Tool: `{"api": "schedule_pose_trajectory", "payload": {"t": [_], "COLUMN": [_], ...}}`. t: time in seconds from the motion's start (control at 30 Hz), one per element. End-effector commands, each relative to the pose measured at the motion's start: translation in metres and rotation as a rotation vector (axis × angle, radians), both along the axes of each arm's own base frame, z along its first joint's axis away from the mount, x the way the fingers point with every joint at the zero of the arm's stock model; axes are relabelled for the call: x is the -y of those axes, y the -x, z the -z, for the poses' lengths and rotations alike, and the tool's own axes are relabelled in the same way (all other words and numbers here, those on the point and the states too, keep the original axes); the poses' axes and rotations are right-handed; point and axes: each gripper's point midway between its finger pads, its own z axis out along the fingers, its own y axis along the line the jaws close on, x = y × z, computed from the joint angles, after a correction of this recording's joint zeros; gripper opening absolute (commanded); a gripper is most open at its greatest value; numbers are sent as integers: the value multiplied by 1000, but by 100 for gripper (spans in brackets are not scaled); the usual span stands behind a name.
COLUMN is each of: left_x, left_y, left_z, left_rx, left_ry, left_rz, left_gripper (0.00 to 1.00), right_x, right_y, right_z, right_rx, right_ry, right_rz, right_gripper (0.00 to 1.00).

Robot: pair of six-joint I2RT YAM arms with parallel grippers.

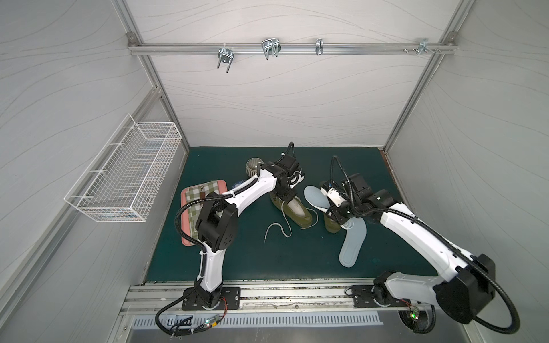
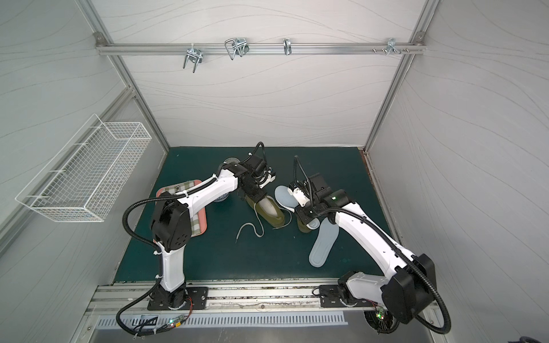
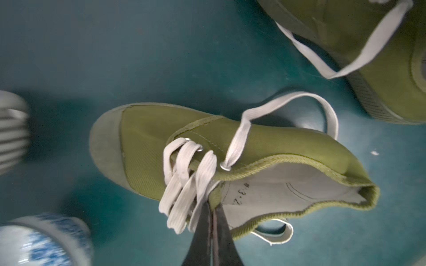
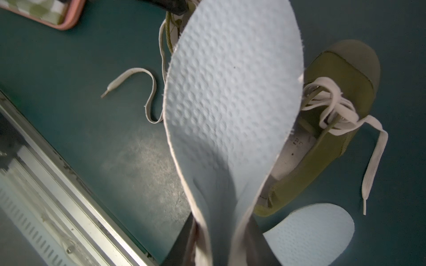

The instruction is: Insert the insole into the shoe

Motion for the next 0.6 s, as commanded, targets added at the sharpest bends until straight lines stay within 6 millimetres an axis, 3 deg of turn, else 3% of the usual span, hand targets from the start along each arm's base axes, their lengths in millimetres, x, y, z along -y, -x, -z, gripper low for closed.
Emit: {"api": "schedule_pose_trajectory", "payload": {"t": [0.0,0.57], "left_x": [14,14], "left_y": [-9,0], "left_z": [-36,-31], "left_rx": [22,-28], "left_ry": [226,441], "left_rz": [-66,-100], "left_gripper": [0,0], "right_x": [6,-23], "right_y": [12,24], "right_z": [6,27], "right_rx": [-25,-72], "right_ry": [98,348], "right_rz": [-71,-268], "right_gripper": [28,25]}}
